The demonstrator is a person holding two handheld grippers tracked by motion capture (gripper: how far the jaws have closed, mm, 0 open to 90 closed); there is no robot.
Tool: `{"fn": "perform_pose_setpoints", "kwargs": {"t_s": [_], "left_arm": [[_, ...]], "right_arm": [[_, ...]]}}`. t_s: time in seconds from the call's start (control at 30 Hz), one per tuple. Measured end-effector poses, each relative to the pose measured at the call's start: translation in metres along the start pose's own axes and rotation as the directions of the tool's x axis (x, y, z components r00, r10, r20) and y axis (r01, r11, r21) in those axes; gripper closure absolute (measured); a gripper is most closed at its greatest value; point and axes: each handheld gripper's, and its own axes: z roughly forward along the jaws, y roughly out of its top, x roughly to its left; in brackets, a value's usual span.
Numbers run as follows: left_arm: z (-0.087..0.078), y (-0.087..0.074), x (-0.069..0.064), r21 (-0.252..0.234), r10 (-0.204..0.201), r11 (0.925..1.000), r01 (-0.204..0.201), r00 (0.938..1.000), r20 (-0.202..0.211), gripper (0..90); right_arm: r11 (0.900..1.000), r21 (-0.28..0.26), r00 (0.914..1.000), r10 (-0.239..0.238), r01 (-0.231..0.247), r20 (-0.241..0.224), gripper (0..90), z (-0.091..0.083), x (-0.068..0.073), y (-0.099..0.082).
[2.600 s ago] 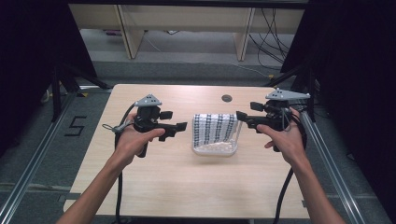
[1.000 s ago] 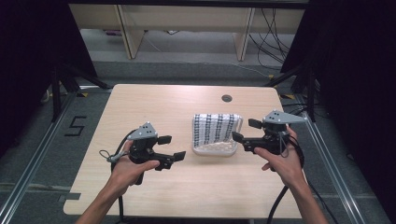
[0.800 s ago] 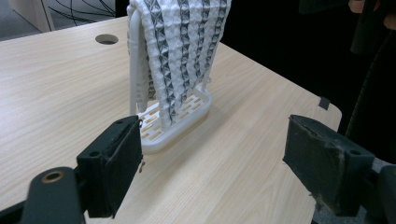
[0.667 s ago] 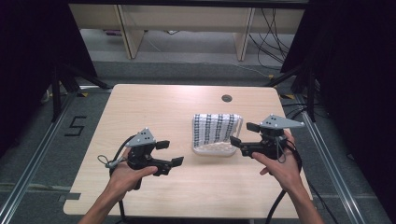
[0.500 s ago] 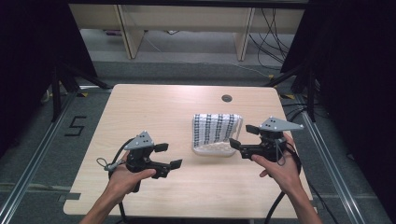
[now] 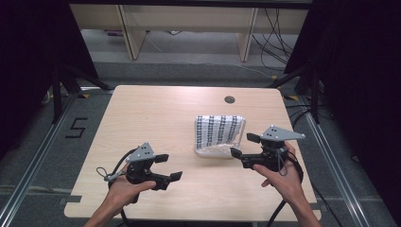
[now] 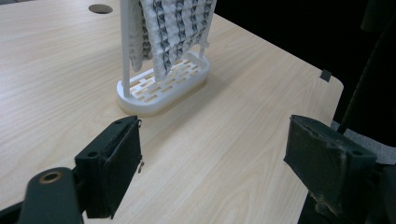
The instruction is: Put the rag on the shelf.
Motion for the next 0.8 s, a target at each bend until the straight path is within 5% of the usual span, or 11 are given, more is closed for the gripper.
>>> {"fn": "perform_pose_setpoints", "kwargs": {"t_s": [0.3,0.67,0.8], "left_arm": [[0.0,-0.015,0.001,0.033,0.012,0.9994,-0.012,0.9997,-0.021,17.6],[-0.002,-0.03,-0.005,0.019,0.022,0.9996,-0.022,0.9997,-0.004,17.5],[-0.002,-0.036,-0.007,0.015,0.023,0.9996,-0.023,0.9997,-0.004,17.5]], "right_arm": [[0.9999,0.012,1.0,0.002,-0.002,0.001,18.8,-0.001,0.007,-0.011],[0.9993,0.024,0.9996,-0.03,0.03,-0.003,17.8,-0.001,0.013,-0.023],[0.9992,0.04,1.0,-0.006,0.006,-0.008,17.1,-0.002,0.017,-0.028]]}}
